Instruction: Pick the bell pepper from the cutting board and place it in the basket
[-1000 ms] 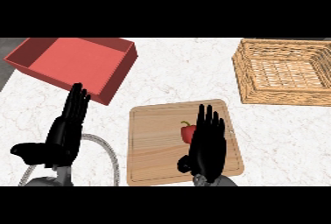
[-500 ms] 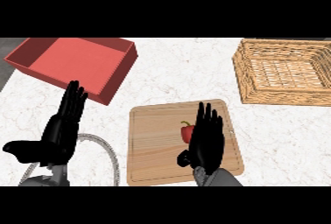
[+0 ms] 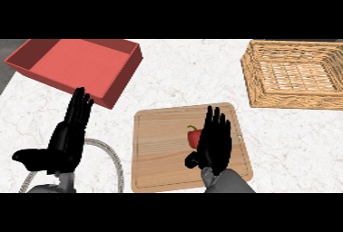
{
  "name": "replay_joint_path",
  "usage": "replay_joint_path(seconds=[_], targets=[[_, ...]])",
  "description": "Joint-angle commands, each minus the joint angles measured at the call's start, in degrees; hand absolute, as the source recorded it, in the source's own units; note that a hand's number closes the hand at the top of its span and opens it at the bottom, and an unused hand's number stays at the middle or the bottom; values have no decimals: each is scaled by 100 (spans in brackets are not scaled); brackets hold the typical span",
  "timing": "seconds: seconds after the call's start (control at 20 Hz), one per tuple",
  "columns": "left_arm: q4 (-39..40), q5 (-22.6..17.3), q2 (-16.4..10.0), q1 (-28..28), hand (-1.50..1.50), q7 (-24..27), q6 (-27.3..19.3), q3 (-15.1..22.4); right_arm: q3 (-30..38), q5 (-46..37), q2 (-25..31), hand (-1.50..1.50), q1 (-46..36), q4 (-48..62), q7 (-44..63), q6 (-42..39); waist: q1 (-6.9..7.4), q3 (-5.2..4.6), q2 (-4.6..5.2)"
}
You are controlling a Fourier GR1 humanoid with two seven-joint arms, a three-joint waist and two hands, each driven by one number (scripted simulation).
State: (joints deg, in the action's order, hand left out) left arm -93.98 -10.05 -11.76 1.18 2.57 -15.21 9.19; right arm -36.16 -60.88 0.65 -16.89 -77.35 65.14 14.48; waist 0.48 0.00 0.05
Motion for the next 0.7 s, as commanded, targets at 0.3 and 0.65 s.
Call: replay_joint_path(seconds=[0.3,0.65], targets=[[-98,140,69,46,0,-190,96,-176,88,192,-63,150,-271,659,24,-142,-19,0,-4],[86,271,105,356,0,-331,155,-338,-171,91,-63,150,-451,551,338,-176,-38,-1,-6]])
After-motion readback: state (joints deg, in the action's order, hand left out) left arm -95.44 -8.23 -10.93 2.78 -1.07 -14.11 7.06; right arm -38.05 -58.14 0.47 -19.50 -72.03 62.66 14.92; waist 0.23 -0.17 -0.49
